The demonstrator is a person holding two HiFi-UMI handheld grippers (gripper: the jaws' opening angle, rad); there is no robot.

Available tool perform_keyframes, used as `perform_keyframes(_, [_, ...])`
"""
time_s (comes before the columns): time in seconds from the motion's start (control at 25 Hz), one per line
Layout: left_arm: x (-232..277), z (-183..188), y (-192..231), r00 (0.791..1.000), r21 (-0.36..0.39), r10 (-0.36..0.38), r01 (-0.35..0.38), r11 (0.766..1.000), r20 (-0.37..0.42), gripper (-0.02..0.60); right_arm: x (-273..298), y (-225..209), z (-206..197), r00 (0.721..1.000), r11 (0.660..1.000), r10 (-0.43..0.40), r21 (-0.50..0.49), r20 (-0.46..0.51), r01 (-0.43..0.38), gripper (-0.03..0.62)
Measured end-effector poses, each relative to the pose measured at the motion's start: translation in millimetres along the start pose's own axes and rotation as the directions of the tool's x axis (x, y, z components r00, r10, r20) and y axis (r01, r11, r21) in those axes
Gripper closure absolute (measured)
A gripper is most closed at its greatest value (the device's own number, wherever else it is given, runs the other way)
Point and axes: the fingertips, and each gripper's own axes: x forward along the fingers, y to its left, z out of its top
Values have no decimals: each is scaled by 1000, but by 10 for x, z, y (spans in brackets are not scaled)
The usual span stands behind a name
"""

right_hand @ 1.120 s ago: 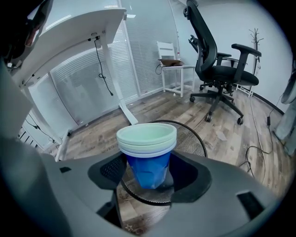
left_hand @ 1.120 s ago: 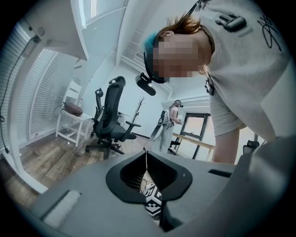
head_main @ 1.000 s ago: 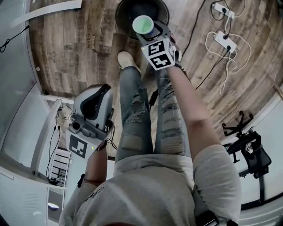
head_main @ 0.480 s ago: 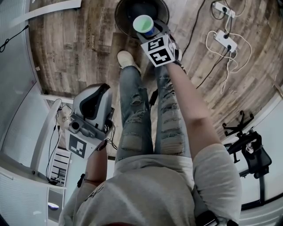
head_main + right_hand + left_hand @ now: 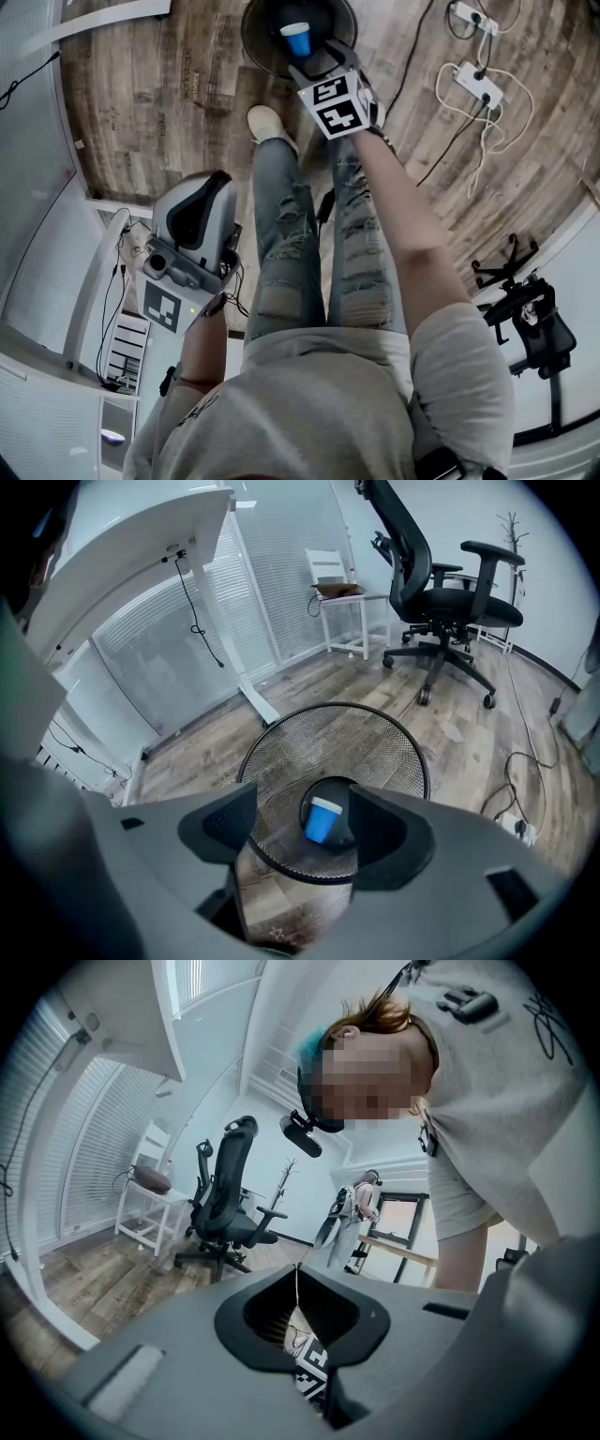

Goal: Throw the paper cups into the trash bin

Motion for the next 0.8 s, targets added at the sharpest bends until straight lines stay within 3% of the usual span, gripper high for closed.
perform_keyframes(0.4, [105,146,-107,1000,16,-19,19,1000,15,574,-308,8,209,998,1000,-14,-9,63,14,309])
perform_keyframes(0.8, [153,512,-228,999,64,-39,36,997,37,574,-920,114,751,981,1000,-21,-15,194,25,309])
